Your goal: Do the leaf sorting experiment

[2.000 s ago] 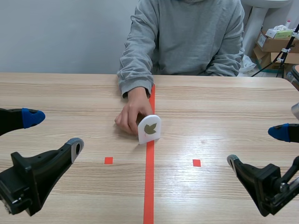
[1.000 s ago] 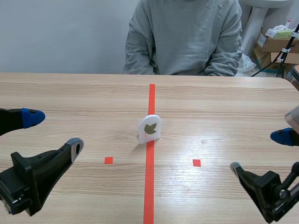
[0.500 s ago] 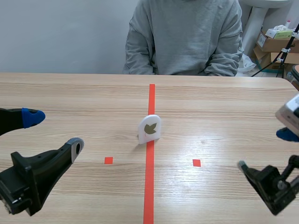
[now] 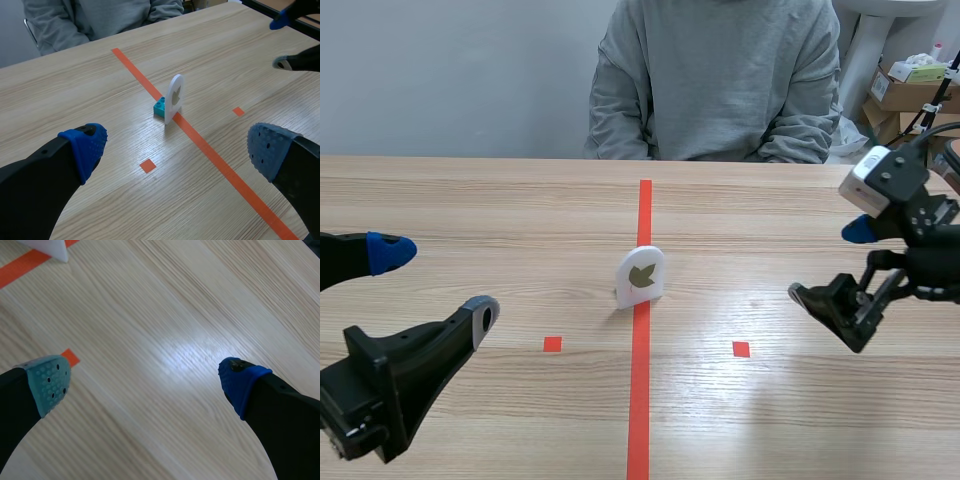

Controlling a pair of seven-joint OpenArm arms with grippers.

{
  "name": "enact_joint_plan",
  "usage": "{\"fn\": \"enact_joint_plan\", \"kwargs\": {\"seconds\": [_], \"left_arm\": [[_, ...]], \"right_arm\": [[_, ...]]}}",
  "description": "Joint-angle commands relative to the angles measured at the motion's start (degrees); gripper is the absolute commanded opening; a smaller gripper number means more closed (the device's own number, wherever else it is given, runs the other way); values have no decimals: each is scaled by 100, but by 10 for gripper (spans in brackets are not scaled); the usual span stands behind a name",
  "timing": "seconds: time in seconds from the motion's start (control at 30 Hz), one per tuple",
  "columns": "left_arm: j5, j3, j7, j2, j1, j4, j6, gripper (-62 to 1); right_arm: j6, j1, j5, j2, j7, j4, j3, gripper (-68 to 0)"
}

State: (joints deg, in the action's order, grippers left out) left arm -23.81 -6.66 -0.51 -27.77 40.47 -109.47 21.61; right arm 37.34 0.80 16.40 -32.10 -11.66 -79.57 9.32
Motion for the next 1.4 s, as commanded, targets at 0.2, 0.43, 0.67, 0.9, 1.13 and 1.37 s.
{"fn": "enact_joint_plan", "kwargs": {"seconds": [0.2, 0.43, 0.67, 0.9, 1.13, 1.37], "left_arm": [[-37, -11, 61, 391, 33, -24, 13, -9], [-39, -11, 179, 610, 46, -20, 11, -9], [-39, -17, 205, 614, 44, -20, 13, -9], [-39, -17, 195, 614, 31, -20, 11, -9], [-39, -17, 208, 614, 31, -20, 13, -9], [-39, -17, 208, 614, 31, -20, 13, -9]], "right_arm": [[46, -1893, -114, 339, 400, 1434, 1440, -67], [57, -2885, -520, 1069, 651, 2439, 2603, -67], [20, -3316, -1147, 1805, 960, 3381, 3375, -67], [-4, -3414, -1631, 2271, 1226, 3722, 3797, -67], [-48, -3412, -1757, 2291, 1401, 3722, 3926, -141], [-46, -3410, -1757, 2269, 1394, 3722, 3926, -256]]}}
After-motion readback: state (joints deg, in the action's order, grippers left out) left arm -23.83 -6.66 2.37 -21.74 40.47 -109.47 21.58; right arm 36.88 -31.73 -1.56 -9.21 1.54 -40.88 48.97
